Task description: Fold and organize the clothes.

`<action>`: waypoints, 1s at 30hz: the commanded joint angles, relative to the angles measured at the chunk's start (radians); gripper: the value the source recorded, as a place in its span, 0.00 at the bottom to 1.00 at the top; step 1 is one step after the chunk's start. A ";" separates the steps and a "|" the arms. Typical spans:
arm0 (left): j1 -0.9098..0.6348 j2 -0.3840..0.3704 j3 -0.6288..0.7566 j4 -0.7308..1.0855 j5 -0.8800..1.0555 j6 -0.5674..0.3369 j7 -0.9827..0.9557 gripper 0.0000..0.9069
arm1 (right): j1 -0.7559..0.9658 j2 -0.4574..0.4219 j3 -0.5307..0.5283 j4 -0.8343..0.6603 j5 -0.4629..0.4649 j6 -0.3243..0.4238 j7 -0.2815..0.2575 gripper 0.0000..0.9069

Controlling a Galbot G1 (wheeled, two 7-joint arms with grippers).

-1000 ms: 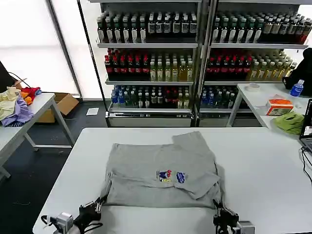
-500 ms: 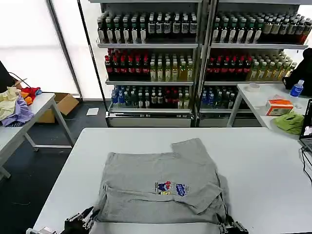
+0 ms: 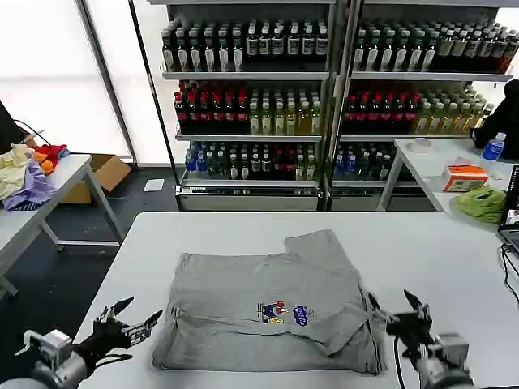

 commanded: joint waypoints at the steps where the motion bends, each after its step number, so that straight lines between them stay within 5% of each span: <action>1: -0.398 0.097 0.269 0.320 -0.091 -0.060 0.033 1.00 | 0.395 -0.113 -0.150 -0.270 0.128 -0.035 -0.058 1.00; 5: -0.529 0.090 0.429 0.496 -0.089 -0.074 0.029 1.00 | 0.555 -0.090 -0.324 -0.483 0.044 -0.037 -0.066 1.00; 15: -0.723 0.068 0.619 0.662 -0.102 -0.069 0.004 1.00 | 0.746 0.051 -0.400 -0.855 0.047 -0.034 -0.110 1.00; 26: -0.777 0.060 0.630 0.717 -0.132 -0.107 0.032 1.00 | 0.796 0.105 -0.436 -0.913 0.053 -0.035 -0.113 1.00; 28: -0.781 0.057 0.638 0.721 -0.131 -0.105 0.034 1.00 | 0.805 0.117 -0.446 -0.928 0.053 -0.036 -0.109 0.84; 29: -0.783 0.053 0.642 0.723 -0.131 -0.100 0.033 0.84 | 0.809 0.122 -0.451 -0.934 0.051 -0.036 -0.108 0.43; 30: -0.785 0.050 0.646 0.725 -0.131 -0.095 0.033 0.79 | 0.810 0.128 -0.455 -0.942 0.051 -0.036 -0.107 0.18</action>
